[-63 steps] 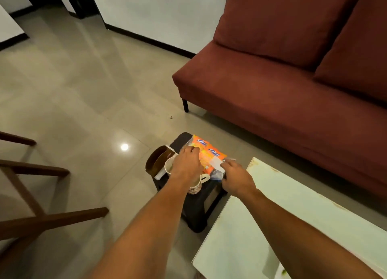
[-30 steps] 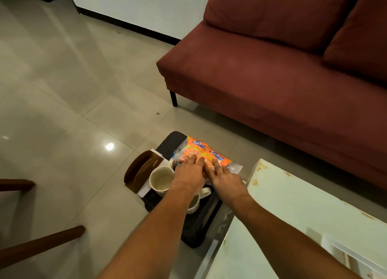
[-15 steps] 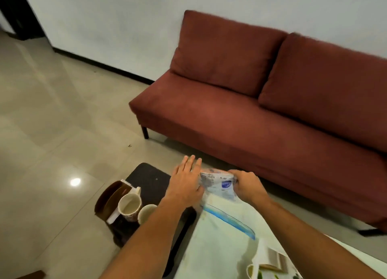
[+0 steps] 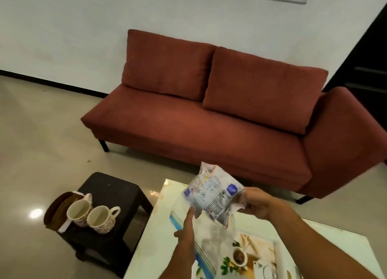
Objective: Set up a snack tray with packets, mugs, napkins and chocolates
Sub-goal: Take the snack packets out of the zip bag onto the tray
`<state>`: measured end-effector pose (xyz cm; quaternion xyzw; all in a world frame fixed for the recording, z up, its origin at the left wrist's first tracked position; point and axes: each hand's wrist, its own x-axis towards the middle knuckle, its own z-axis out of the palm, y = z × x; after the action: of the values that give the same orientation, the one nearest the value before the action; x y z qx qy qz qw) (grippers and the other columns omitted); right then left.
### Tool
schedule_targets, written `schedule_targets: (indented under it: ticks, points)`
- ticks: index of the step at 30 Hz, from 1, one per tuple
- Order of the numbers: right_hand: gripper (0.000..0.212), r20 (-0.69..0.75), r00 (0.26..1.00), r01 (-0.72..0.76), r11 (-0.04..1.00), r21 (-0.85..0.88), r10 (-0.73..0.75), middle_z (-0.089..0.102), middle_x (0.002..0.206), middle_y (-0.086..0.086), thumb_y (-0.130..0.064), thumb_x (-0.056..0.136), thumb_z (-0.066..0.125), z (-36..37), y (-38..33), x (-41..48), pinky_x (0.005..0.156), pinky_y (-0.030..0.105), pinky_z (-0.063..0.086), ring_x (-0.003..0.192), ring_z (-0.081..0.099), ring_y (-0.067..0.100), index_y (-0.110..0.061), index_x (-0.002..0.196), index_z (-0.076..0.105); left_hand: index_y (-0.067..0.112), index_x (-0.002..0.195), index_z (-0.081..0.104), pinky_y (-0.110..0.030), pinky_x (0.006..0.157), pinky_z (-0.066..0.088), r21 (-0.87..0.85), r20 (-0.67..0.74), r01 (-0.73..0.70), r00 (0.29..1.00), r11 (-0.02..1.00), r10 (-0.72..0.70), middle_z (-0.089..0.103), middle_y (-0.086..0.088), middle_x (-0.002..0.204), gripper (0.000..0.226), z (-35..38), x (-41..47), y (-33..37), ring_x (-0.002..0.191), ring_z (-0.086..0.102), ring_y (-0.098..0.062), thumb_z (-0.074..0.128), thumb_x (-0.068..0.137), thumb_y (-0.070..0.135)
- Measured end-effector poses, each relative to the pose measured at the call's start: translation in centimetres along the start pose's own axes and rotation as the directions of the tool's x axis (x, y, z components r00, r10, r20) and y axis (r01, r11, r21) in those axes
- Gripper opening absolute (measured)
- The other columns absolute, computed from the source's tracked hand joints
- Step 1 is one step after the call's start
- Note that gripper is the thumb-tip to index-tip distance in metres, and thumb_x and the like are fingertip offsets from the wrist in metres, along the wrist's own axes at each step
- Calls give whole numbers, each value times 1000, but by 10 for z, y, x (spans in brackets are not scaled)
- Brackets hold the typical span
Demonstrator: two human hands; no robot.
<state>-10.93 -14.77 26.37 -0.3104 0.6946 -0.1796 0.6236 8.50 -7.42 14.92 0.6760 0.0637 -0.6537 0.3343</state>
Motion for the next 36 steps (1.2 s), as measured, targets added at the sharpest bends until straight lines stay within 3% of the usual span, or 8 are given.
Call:
schedule_targets:
  ticks: [7, 11, 15, 18, 22, 25, 29, 36]
  points:
    - [36, 119, 982, -178, 915, 362, 145, 75, 104, 24, 21, 82, 61, -75, 90, -22, 62, 43, 64, 85, 75, 35, 3, 113, 67, 5, 114, 65, -31, 62, 48, 299, 74, -417, 907, 859, 415, 67, -15, 85, 27, 30, -54, 12, 69, 61, -25, 65, 88, 11]
    - [47, 215, 958, -267, 865, 426, 189, 70, 114, 33, 16, 73, 75, -99, 117, -40, 69, 57, 63, 89, 72, 48, 10, 118, 64, 10, 101, 63, -32, 68, 43, 543, 250, -646, 735, 537, 631, 59, -8, 82, 13, 62, -115, 55, 71, 54, -22, 62, 92, 20]
    - [50, 211, 932, -317, 946, 73, 296, 66, 124, 24, -11, 80, 80, -124, 92, -67, 81, 48, 60, 95, 69, 42, 3, 126, 62, 14, 95, 58, -32, 70, 44, 662, 465, -741, 526, 115, 712, 61, -1, 88, 14, 103, -191, 94, 85, 62, -26, 62, 91, 27]
    - [58, -75, 992, 87, 981, -175, -102, 54, 132, 13, -22, 90, 73, -129, 29, -94, 91, 42, 53, 113, 58, 32, -8, 141, 49, 17, 88, 50, -34, 70, 40, 683, 646, -682, 399, -260, 650, 59, 0, 86, 16, 129, -250, 115, 85, 59, -27, 59, 91, 30]
    - [80, -218, 536, 657, 566, -498, -815, 32, 162, 8, -27, 89, 69, -124, -76, -158, 120, 36, 25, 150, 27, 24, -14, 157, 30, 15, 102, 53, -40, 75, 44, 596, 797, -523, 295, -609, 527, 65, -7, 101, 29, 150, -311, 135, 94, 62, -31, 60, 93, 42]
    - [70, -60, 267, 693, 235, -682, -962, 33, 162, -5, -36, 90, 63, -123, -132, -203, 120, 39, 22, 152, 21, 16, -30, 154, 37, 20, 96, 49, -40, 72, 47, 545, 836, -489, 256, -681, 485, 65, -4, 96, 40, 153, -350, 154, 86, 62, -27, 62, 89, 57]
    - [33, 200, 241, 447, -74, -892, -950, 70, 124, -4, -37, 97, 57, -125, -175, -239, 107, 42, 40, 125, 55, 22, -29, 128, 68, 22, 96, 50, -42, 75, 48, 452, 888, -490, 171, -745, 427, 63, -2, 94, 27, 150, -388, 184, 88, 63, -29, 61, 94, 47]
    - [12, 127, 270, 568, 52, -822, -954, 75, 86, -4, -22, 89, 72, -136, -202, -271, 73, 30, 50, 78, 66, 15, -21, 98, 79, 21, 106, 65, -29, 64, 41, 354, 915, -604, 67, -714, 397, 58, 10, 83, 22, 137, -422, 221, 75, 56, -14, 67, 93, 39]
